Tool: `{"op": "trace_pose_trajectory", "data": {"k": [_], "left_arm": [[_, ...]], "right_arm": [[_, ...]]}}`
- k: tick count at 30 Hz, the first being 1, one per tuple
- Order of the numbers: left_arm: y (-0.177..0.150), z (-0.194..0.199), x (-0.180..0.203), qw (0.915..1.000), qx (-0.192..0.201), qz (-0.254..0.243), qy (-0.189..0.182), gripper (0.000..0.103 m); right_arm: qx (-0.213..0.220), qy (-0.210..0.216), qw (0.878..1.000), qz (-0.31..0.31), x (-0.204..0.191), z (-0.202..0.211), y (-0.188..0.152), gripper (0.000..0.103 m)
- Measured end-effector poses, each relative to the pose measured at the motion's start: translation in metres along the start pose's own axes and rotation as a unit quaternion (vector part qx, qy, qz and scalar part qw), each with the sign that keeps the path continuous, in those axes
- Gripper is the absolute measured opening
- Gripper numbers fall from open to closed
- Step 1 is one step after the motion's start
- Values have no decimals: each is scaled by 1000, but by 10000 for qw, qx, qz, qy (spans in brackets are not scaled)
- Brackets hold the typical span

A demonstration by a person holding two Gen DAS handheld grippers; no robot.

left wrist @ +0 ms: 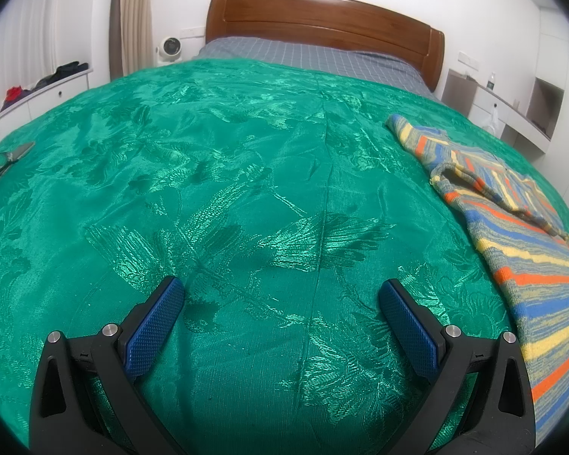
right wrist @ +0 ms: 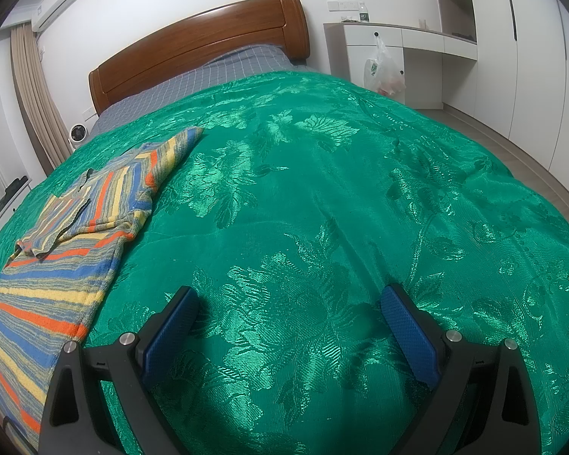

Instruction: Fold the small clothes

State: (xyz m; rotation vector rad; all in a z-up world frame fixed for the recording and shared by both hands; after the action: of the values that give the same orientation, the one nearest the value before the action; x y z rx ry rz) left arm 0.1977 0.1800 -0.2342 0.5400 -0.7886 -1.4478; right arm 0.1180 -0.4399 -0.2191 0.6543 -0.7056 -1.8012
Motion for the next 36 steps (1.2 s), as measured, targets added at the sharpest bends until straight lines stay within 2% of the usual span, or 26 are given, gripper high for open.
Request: {"op": "trace_pose_trajectory", "data": {"k": [30, 34, 36], "left_arm": [[0, -1, 1, 10000, -52, -32, 68, 103], [4, -3, 3, 9996, -224, -80, 161, 103], [10, -2, 4, 9986, -495, -114, 165, 102]], "right_arm": [[-48, -41, 10000, 31, -1, -1, 1, 97], [-285, -183, 9993, 157, -7, -5, 5, 99], [-650, -321, 9968, 351, -12, -6, 12, 99]]}}
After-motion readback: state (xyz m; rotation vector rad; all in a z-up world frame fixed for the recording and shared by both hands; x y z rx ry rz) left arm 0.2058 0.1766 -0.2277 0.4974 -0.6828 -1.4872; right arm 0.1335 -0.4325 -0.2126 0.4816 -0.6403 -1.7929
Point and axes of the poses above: each gripper's, at about its wrist camera, not at the fingertips, and z roughly against the way its jaws point, x to its right, y to its top, the point moved 3 cm from there along -z, roughly the way its jaws point, and after that the axes turned 3 degrees about -y, right-handed, at the moved point
